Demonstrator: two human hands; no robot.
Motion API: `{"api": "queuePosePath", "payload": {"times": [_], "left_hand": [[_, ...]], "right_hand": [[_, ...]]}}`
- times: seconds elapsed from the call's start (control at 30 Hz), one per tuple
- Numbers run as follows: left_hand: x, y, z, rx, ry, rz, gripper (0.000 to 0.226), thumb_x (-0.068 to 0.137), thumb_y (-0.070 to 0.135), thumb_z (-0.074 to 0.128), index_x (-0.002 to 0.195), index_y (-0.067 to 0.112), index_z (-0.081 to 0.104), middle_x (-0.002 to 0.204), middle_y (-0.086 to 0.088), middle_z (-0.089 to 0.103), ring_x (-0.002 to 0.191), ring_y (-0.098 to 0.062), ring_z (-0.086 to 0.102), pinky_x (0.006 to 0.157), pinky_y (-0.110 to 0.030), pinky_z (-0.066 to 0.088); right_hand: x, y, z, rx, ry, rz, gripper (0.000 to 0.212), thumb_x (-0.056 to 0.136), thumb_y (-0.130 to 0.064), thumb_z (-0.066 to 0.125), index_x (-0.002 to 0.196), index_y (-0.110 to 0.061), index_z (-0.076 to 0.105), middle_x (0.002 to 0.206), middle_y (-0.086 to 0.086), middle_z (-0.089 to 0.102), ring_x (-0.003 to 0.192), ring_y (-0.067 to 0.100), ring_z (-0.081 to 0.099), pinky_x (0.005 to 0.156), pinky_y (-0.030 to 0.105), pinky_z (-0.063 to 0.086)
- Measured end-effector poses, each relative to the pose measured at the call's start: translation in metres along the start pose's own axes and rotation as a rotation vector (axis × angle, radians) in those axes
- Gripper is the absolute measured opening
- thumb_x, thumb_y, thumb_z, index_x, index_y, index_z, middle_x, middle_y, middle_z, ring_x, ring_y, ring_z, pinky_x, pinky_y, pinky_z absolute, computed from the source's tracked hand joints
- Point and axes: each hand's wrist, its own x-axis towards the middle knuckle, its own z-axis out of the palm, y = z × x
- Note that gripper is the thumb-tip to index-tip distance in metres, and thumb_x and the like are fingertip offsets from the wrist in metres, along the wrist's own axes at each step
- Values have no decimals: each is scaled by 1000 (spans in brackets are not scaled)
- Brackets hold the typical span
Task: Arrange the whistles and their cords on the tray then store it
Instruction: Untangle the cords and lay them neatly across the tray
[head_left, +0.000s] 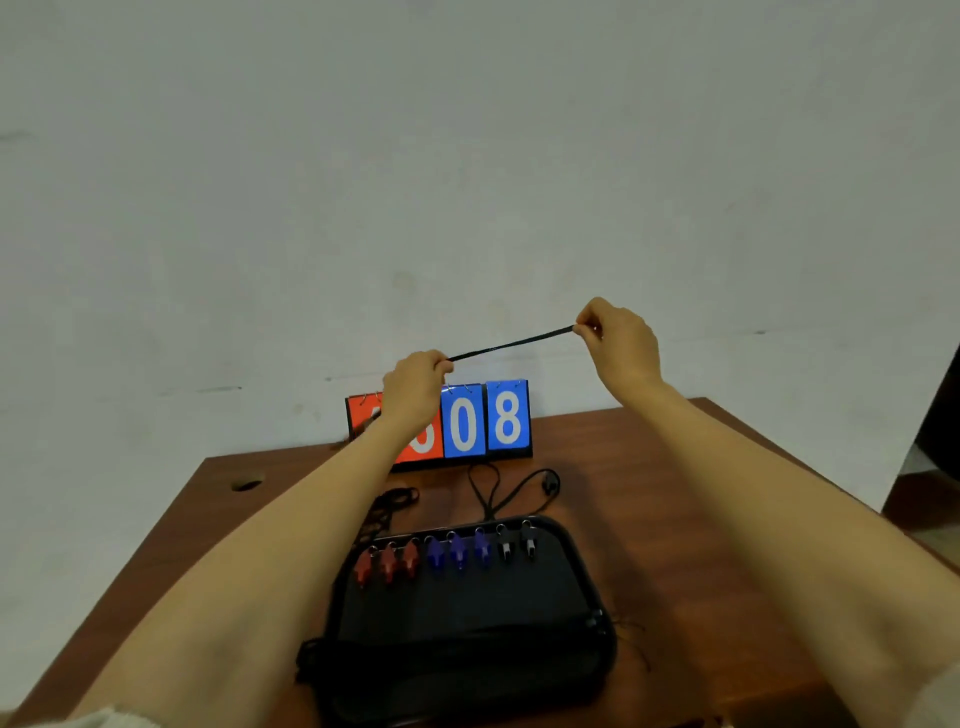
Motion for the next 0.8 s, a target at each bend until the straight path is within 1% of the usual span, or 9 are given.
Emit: {"api": "queuePosePath", "payload": {"times": [0.13, 0.27, 0.4, 0.5, 0.6, 0.67, 0.73, 0.77, 0.8], "left_hand": [[-15, -21, -24, 45, 31, -1, 31, 99, 19, 39, 113, 5, 63, 113, -15, 65, 100, -29, 61, 82, -36, 48], [-45, -54, -37, 108, -10, -63, 34, 100, 21, 38, 115, 3, 62, 114, -15, 65, 102, -30, 62, 79, -33, 45], [-81, -82, -43, 174, -73, -86, 30, 100, 15, 39, 109, 1, 64, 106, -17, 67, 93, -35, 60, 77, -39, 46], [-108, -96, -40, 209, -104, -141, 28, 100, 19, 41, 106, 6, 65, 102, -15, 67, 86, -30, 59, 71, -36, 44], [-135, -105, -32, 316, -174, -162, 29, 100, 17, 39, 117, 9, 60, 114, -13, 60, 99, -32, 59, 77, -39, 45], [-154, -111, -26, 346, -259, -148, 32, 98, 9, 37, 125, 6, 54, 120, -16, 53, 106, -35, 55, 86, -42, 45], [-170, -119, -20, 306, -331, -154, 37, 96, 4, 36, 130, 5, 49, 125, -17, 52, 110, -36, 55, 91, -42, 45], [-178, -125, -16, 281, -344, -170, 36, 96, 4, 36, 129, 7, 48, 123, -18, 55, 106, -35, 56, 88, -44, 46], [-186, -131, -14, 260, -339, -203, 30, 97, 7, 36, 124, 8, 49, 117, -18, 59, 98, -35, 58, 81, -44, 47]], "right_hand": [[-12, 1, -11, -42, -1, 13, 16, 96, -18, 53, 96, -4, 60, 85, 13, 66, 76, 28, 59, 63, 36, 46], [-37, 10, -11, -76, -83, 72, 16, 97, -19, 53, 97, -5, 60, 87, 14, 68, 76, 31, 61, 65, 37, 48], [-70, 17, -9, -116, -195, 106, 15, 96, -18, 54, 98, -5, 60, 88, 15, 69, 77, 33, 62, 62, 33, 44], [-96, 23, -5, -144, -273, 123, 14, 95, -19, 55, 98, -7, 62, 93, 13, 70, 82, 31, 63, 62, 31, 44], [-123, 28, 1, -163, -378, 149, 15, 93, -21, 59, 99, -10, 67, 100, 10, 71, 89, 29, 65, 72, 37, 52], [-141, 32, 6, -178, -438, 168, 17, 94, -18, 58, 103, -8, 68, 103, 12, 72, 92, 29, 66, 77, 39, 53], [-160, 35, 11, -194, -480, 186, 19, 95, -12, 54, 106, -7, 68, 105, 12, 71, 94, 30, 66, 80, 38, 52], [-168, 39, 14, -202, -503, 192, 20, 96, -10, 52, 106, -7, 68, 106, 12, 71, 95, 30, 66, 81, 38, 52], [-177, 42, 16, -214, -532, 201, 20, 96, -8, 50, 105, -8, 68, 106, 12, 71, 94, 30, 66, 81, 39, 53]]}}
